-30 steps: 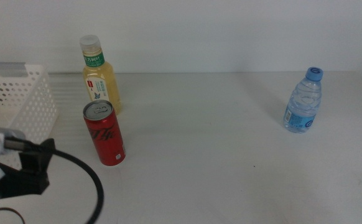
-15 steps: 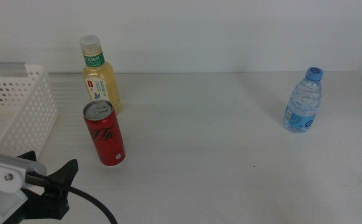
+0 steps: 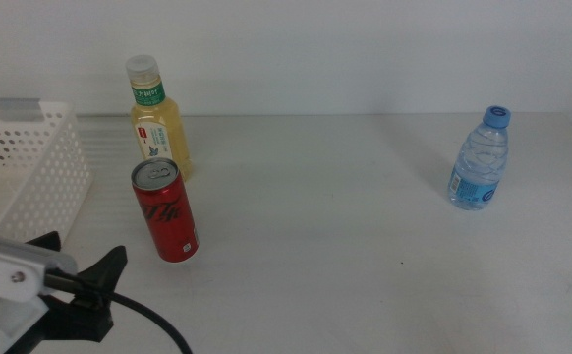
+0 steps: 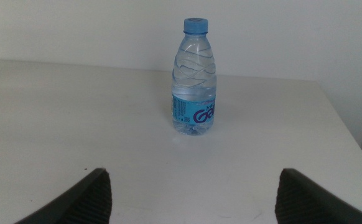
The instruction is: Use arms to grab the bottles and put them into the dustbin to the left of the table.
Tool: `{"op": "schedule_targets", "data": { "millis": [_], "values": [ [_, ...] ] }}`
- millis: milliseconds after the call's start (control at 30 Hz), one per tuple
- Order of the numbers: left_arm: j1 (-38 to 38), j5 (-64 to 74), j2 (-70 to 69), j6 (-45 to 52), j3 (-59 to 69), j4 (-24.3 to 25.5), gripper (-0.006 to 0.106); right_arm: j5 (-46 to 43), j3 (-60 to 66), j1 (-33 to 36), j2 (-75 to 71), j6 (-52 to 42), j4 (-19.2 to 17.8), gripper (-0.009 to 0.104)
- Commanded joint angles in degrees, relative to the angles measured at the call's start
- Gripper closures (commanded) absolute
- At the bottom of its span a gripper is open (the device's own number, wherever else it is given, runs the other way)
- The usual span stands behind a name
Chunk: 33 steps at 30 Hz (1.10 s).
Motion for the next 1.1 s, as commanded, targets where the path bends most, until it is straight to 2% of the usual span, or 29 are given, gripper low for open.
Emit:
{"op": "schedule_targets", "data": {
  "millis": [0, 233, 367, 700, 867, 1067],
  "values": [
    [-0.2, -6.7, 2.1, -0.8, -1.3, 0.7, 0.022, -4.4, -0.5, -0.4, -1.5, -0.7, 0.0, 0.025],
    [-0.2, -20.2, 12.6, -0.9, -1.3, 0.7, 0.017, -4.4, -0.5, -0.4, -1.5, -0.7, 0.0, 0.025],
    [-0.2, -26.8, 20.1, -4.6, -1.3, 0.7, 0.011, -4.4, -0.5, -0.4, -1.5, -0.7, 0.0, 0.025],
    [-0.2, -49.2, 38.4, -5.5, -1.4, 1.8, 0.010, -4.4, -0.5, -0.4, -1.5, -0.7, 0.0, 0.025],
    [-0.2, -49.5, 44.4, -6.2, -4.9, 3.9, 0.010, -4.4, -0.5, -0.4, -1.5, -0.7, 0.0, 0.025],
    [-0.2, -48.7, 46.4, -5.4, -10.2, 3.1, 0.010, -4.4, -0.5, -0.4, -1.5, -0.7, 0.0, 0.025]
  ]
}}
